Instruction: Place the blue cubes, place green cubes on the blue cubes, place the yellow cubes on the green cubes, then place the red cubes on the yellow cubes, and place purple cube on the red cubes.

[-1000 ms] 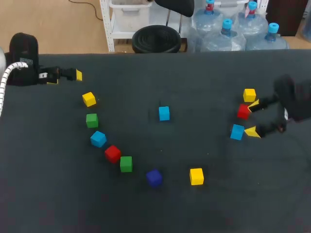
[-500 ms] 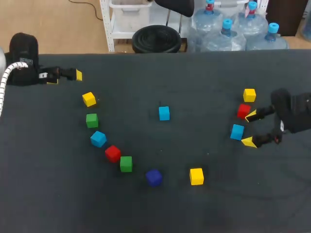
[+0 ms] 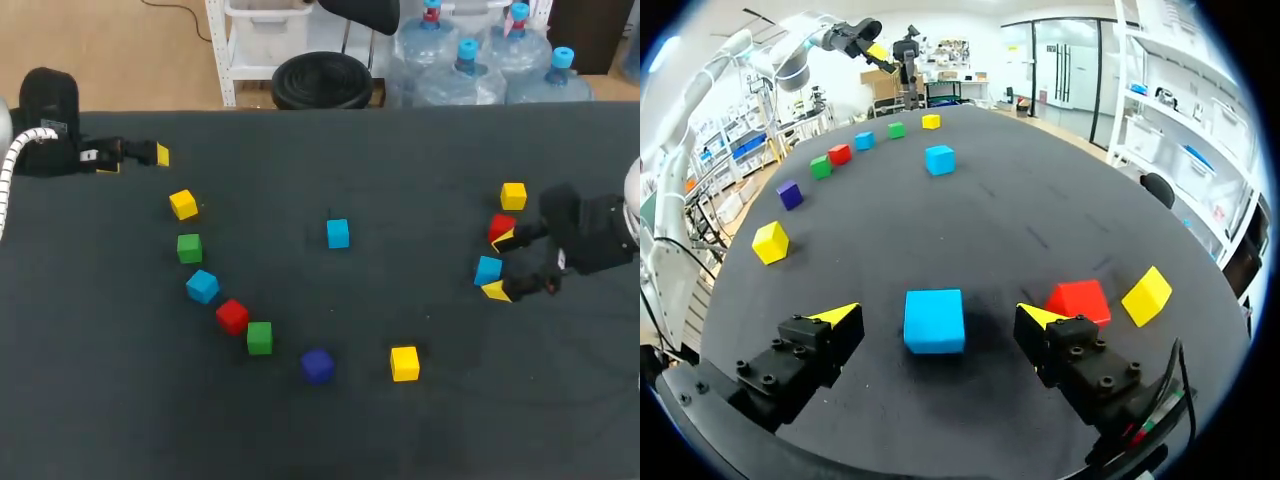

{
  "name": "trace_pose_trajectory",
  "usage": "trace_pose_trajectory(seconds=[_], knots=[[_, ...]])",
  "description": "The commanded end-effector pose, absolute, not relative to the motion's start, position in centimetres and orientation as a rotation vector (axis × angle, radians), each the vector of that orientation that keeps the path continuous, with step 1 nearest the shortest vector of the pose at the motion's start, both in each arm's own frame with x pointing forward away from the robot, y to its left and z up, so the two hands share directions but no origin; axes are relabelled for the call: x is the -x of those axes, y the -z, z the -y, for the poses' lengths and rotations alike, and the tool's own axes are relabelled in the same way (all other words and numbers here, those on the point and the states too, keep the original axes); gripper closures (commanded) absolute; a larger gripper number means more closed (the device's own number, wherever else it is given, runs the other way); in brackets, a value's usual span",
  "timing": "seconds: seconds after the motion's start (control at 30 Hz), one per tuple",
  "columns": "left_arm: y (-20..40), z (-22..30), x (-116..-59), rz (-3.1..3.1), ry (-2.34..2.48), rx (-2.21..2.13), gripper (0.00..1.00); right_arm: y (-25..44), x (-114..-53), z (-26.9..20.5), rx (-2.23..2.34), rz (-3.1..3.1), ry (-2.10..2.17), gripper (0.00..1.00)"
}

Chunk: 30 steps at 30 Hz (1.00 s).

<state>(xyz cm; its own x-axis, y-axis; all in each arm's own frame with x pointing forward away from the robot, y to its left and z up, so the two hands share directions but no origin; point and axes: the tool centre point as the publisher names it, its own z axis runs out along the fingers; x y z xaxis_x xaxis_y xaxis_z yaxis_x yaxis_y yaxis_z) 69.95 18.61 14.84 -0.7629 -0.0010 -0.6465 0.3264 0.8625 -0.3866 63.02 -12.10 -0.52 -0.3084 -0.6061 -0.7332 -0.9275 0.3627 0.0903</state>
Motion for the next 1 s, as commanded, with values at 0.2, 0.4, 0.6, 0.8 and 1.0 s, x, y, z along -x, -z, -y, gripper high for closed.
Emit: trace_pose_trajectory(seconds=[0.2, 0.4, 0.6, 0.8, 1.0], knots=[[-14.96, -18.51, -69.99, -2.373, 0.637, -0.232, 0.0, 1.13, -63.14, 11.84, 1.321, -2.025, -0.7, 0.0], [-14.96, -18.51, -69.99, -2.373, 0.637, -0.232, 0.0, 1.31, -63.23, 11.85, 1.323, -2.029, -0.701, 0.0], [-14.96, -18.51, -69.99, -2.373, 0.637, -0.232, 0.0, 1.38, -63.4, 11.95, 1.319, -2.031, -0.702, 0.45], [-14.96, -18.51, -69.99, -2.373, 0.637, -0.232, 0.0, 1.35, -63.43, 12.09, 1.316, -2.034, -0.702, 0.78], [-14.96, -18.51, -69.99, -2.373, 0.637, -0.232, 0.0, 1.24, -63.48, 12.26, 1.313, -2.035, -0.697, 1.0]])
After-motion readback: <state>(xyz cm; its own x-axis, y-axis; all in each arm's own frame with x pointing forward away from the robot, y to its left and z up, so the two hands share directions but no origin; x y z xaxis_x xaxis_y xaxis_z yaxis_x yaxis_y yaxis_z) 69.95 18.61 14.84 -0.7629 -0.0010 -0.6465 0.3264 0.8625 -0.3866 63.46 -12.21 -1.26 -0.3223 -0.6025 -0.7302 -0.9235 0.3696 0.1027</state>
